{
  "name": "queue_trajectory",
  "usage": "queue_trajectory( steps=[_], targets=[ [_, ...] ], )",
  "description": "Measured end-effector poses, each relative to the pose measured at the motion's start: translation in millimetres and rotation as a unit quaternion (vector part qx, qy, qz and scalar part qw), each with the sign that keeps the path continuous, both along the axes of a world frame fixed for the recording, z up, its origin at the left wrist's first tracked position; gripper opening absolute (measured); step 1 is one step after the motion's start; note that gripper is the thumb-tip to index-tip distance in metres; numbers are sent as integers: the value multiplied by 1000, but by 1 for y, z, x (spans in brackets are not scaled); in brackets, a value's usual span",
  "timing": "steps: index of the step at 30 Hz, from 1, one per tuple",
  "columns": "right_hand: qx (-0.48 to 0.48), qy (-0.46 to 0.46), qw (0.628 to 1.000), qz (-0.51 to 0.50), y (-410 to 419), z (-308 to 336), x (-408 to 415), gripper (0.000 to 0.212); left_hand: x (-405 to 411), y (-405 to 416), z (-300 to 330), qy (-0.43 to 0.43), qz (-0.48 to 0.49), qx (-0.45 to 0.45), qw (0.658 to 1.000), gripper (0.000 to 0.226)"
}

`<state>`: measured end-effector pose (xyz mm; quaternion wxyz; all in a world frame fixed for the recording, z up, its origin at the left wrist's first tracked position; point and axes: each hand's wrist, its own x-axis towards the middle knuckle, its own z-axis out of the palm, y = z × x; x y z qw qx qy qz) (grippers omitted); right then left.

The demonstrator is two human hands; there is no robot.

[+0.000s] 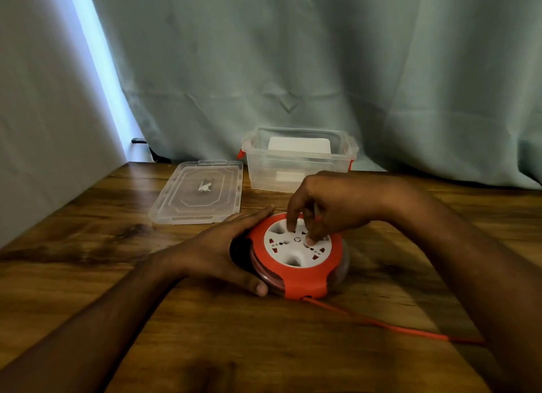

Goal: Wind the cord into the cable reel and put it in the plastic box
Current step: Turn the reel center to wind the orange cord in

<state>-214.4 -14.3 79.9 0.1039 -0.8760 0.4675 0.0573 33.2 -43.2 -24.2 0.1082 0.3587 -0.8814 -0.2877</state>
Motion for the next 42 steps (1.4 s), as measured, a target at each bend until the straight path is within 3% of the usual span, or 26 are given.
queue_trajectory(
  steps=[9, 18, 23, 42],
  targets=[
    [94, -29, 994, 41, 2, -3, 2, 40, -1, -1, 0, 16, -10, 2, 1000, 131],
    [73, 19, 997, 35, 4, -6, 9, 55, 0, -1, -1, 21, -10, 0, 1000, 128],
    [57, 17, 998, 24, 4, -9, 11, 49, 0, -1, -1, 28, -16, -2, 999, 124],
    [85, -5, 996, 36, -1, -12, 8, 59, 1, 0, 0, 30, -17, 1, 999, 123]
  ],
)
